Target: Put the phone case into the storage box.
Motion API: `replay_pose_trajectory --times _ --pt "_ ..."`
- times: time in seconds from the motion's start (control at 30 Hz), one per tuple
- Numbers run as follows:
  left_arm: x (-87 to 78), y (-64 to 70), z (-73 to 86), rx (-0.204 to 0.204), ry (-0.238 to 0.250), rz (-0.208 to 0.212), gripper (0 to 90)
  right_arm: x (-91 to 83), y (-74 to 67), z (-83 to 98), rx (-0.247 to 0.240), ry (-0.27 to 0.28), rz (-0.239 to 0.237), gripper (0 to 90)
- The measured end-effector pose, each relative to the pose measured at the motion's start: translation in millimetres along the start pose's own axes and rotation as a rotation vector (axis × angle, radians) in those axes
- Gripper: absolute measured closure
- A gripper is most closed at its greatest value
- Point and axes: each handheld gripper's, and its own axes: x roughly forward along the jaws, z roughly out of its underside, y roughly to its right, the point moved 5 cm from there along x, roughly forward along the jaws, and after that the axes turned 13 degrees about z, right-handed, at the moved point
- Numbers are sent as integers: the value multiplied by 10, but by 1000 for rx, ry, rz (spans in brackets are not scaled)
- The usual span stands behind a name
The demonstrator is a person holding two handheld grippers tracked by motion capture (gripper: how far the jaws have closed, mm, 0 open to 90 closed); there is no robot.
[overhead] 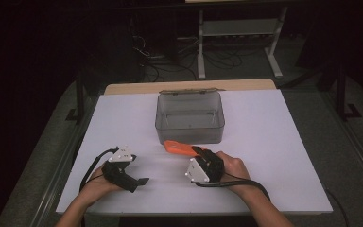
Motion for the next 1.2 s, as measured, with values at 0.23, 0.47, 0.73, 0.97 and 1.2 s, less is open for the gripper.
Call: replay_pose_trajectory --times 0.23,0.47,0.73,0.97,1.2 --pt "-24 -13 -4 -12 17 -6 0 16 73 27 140 -20 -53 827" --pt "-25 -19 -8 -18 27 -17 0 33 140 60 252 -27 -118 827" --pt "-25 -18 -11 -23 31 -24 0 36 240 76 388 -28 -184 828" --pt "-26 -22 -11 -29 37 -24 0 30 338 80 507 -29 -247 828" --pt "-42 -28 -14 -34 44 -25 0 38 457 92 592 -26 -303 828"
